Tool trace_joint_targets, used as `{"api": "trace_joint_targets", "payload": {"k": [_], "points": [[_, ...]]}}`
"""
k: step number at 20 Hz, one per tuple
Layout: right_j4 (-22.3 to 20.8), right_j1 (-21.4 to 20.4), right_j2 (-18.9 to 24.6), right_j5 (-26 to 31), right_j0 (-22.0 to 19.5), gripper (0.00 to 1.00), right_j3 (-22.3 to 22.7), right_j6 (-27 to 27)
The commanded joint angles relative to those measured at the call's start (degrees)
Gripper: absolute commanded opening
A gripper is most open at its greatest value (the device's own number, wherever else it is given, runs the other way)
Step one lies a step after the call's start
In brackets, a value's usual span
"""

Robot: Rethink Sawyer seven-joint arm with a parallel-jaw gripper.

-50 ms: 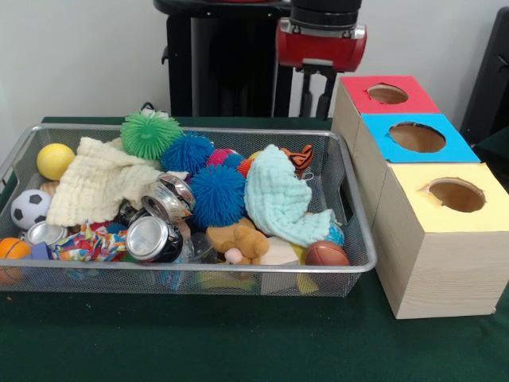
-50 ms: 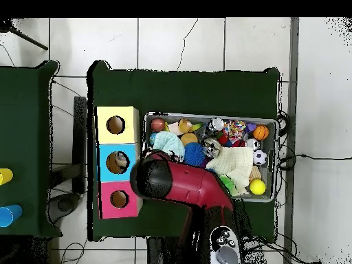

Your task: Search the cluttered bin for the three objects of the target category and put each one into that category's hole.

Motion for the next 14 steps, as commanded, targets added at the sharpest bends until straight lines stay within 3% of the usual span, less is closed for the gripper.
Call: {"api": "trace_joint_targets", "payload": {"k": [1,5,14], "points": [[-4.69,0.65,9.11,-2.31,-4.58,1.00,3.37,-3.30],[-6.44,0.73,10.64,-2.05,-6.33,1.00,3.16,-3.33],[-11.19,2.67,12.88,-7.63,-10.14,1.00,5.60,0.33]]}}
